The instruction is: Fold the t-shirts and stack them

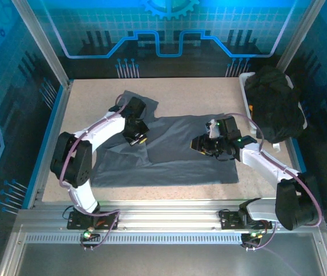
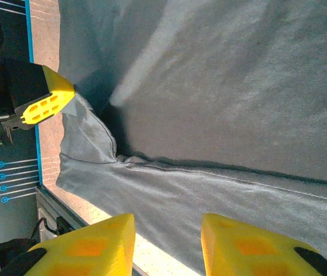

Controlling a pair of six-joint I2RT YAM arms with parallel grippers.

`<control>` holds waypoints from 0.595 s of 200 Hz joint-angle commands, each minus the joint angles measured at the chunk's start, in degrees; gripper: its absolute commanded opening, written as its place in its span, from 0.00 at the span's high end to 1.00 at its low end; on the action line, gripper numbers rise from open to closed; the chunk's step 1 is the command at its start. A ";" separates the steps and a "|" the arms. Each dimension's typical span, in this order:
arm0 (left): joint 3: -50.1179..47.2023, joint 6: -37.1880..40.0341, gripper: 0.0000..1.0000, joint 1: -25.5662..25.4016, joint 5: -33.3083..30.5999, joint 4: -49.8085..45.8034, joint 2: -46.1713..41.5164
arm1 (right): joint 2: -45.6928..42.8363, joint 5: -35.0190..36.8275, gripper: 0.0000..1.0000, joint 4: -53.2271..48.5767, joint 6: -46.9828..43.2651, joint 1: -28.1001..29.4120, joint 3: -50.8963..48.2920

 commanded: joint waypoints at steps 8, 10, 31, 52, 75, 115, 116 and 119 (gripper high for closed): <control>4.12 8.60 1.00 -2.23 -0.72 -5.53 3.25 | 0.75 -0.20 0.65 -1.46 -0.99 -1.02 1.67; 4.29 8.91 1.00 -2.39 -0.78 -5.65 3.35 | 0.77 -0.20 0.65 -1.50 -0.92 -1.02 1.63; 5.92 11.67 1.00 -3.33 -1.31 -7.58 5.39 | 1.40 -0.30 0.65 -1.51 -0.90 -1.04 2.01; 6.27 12.91 1.00 -3.53 -2.20 -8.70 6.98 | 1.91 -0.62 0.65 -1.25 -0.78 -1.06 2.16; 5.96 13.29 1.00 -3.53 -4.10 -8.38 7.46 | 2.18 -0.73 0.65 -1.41 -0.78 -1.08 2.47; 5.63 11.98 0.56 -3.86 -7.77 -5.64 3.81 | 1.05 3.61 0.64 -5.10 -0.83 -1.05 2.34; 5.57 11.93 0.55 -3.87 -7.95 -5.62 3.57 | 0.96 3.82 0.64 -5.28 -0.80 -1.05 2.33; 5.34 11.59 0.51 -3.88 -8.41 -5.33 2.72 | 0.65 4.62 0.64 -5.63 -0.67 -1.05 2.19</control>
